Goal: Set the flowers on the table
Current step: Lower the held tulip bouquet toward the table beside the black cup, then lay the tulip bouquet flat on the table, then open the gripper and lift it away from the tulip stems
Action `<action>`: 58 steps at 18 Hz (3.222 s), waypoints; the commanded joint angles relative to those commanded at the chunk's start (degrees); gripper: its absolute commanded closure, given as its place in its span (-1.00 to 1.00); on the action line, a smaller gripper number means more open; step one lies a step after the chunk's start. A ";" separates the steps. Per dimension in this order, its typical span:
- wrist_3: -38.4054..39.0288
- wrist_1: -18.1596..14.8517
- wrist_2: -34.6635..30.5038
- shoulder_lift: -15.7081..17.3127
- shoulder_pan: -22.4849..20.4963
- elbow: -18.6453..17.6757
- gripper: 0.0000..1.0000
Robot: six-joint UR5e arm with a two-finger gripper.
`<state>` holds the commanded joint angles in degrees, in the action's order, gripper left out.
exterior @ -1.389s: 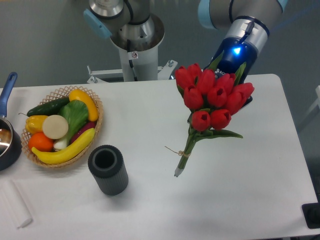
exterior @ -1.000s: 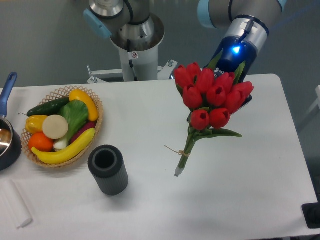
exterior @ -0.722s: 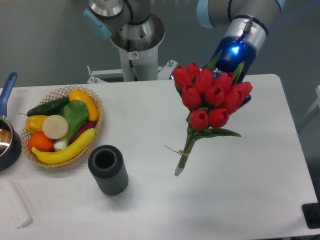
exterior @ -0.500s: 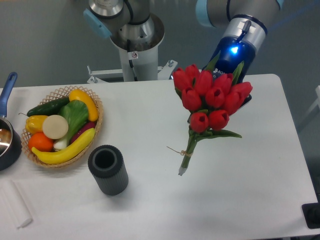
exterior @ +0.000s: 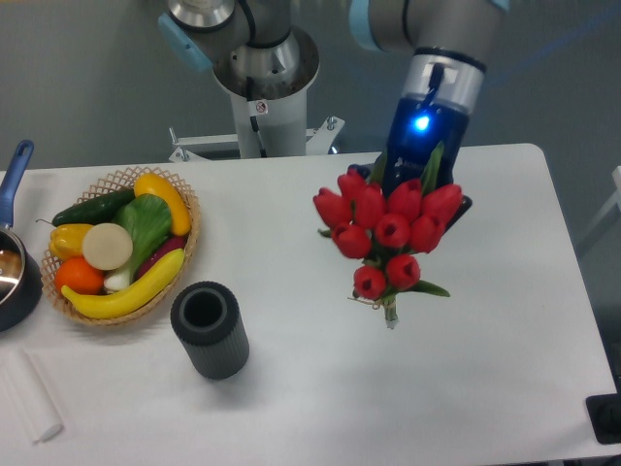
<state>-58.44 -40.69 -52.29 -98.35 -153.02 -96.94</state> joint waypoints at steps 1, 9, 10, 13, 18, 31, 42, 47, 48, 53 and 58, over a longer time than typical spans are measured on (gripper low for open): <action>-1.23 -0.26 -0.61 0.09 0.09 -0.87 0.22; -15.29 -4.65 -18.88 0.62 4.92 -5.45 0.22; -16.43 -5.27 -21.08 0.53 5.62 -5.63 0.22; -19.69 -7.11 -26.62 0.44 6.85 -6.42 0.22; -25.40 -12.11 -36.28 -0.78 9.49 -7.48 0.22; -25.85 -12.30 -45.01 -8.00 13.36 -8.79 0.05; -19.47 -12.13 -33.08 -2.99 12.40 -7.13 -1.00; -8.03 -12.22 -26.82 -2.81 10.56 -1.15 -1.00; -7.40 -12.04 -26.81 -2.73 10.55 -0.36 -1.00; -7.39 -15.89 -23.49 -1.15 7.84 4.65 -1.00; -13.25 -20.12 -18.81 0.44 3.96 6.32 -1.00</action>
<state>-71.69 -60.81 -71.10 -97.91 -149.06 -90.62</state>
